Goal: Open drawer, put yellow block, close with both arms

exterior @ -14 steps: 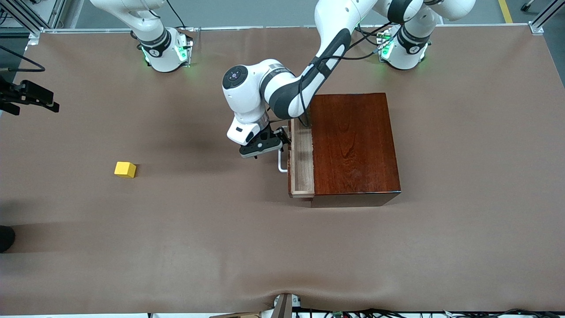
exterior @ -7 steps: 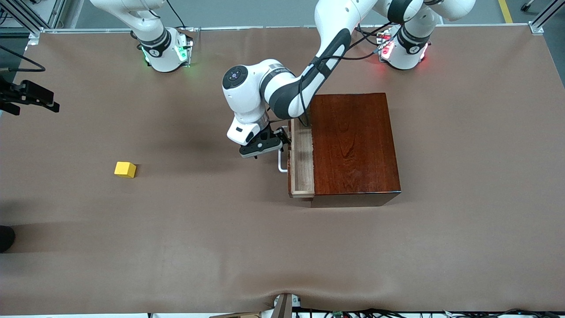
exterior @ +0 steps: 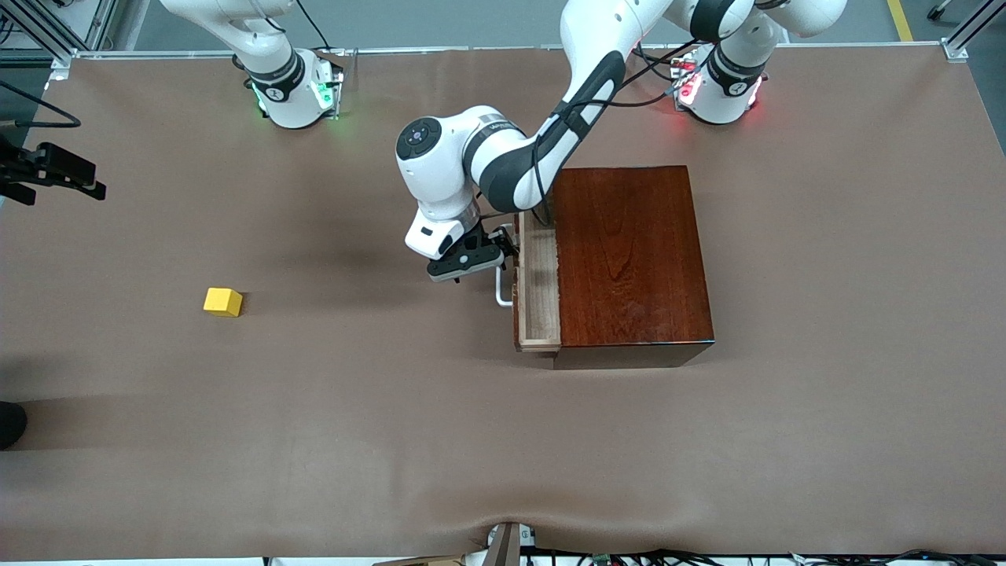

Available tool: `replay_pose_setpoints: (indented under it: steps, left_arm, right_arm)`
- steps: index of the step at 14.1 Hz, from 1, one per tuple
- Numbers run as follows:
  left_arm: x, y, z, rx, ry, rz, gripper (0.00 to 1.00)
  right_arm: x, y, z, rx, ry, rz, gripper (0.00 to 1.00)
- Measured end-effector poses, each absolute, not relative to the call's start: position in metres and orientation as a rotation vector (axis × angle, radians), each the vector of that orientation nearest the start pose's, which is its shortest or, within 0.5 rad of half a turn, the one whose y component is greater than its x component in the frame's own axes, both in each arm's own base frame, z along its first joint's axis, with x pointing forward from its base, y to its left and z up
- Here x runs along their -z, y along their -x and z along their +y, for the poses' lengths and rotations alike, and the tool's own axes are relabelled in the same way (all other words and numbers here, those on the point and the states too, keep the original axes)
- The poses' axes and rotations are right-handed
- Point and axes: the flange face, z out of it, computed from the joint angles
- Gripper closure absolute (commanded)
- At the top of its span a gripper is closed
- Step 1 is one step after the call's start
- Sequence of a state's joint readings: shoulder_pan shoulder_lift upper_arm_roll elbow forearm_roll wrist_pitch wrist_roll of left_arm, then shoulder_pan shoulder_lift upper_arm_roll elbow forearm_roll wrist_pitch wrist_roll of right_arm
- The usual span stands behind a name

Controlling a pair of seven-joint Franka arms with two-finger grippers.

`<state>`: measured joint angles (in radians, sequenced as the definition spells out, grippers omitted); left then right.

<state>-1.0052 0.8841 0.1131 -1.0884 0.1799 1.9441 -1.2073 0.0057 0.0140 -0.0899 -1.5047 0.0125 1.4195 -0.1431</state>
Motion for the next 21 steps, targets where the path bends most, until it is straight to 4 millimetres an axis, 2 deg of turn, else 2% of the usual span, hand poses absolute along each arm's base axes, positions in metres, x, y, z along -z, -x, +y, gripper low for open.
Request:
replay_pose_setpoints:
  steps: [6, 8, 9, 14, 18, 21]
  left_arm:
    - [-0.289, -0.469, -0.608, 0.311, 2.962, -0.306, 0.0]
    - [-0.302, -0.465, -0.636, 0.356, 3.163, -0.426, 0.0]
    - [-0.306, -0.461, -0.643, 0.366, 3.197, -0.444, 0.0]
    - [-0.31, -0.464, -0.644, 0.36, 3.224, -0.489, 0.0]
    - [-0.325, -0.47, -0.645, 0.382, 3.255, -0.525, 0.0]
    - [-0.333, -0.484, -0.631, 0.363, 3.221, -0.549, 0.0]
  right_arm:
    - [-0.635, -0.541, -0.044, -0.151, 3.114, -0.094, 0.0]
    - [-0.635, -0.541, -0.043, -0.151, 3.114, -0.095, 0.0]
    - [-0.635, -0.541, -0.043, -0.15, 3.114, -0.096, 0.0]
    - [-0.635, -0.541, -0.043, -0.15, 3.114, -0.097, 0.0]
    - [-0.635, -0.541, -0.043, -0.15, 3.114, -0.097, 0.0]
    - [-0.635, -0.541, -0.043, -0.15, 3.114, -0.096, 0.0]
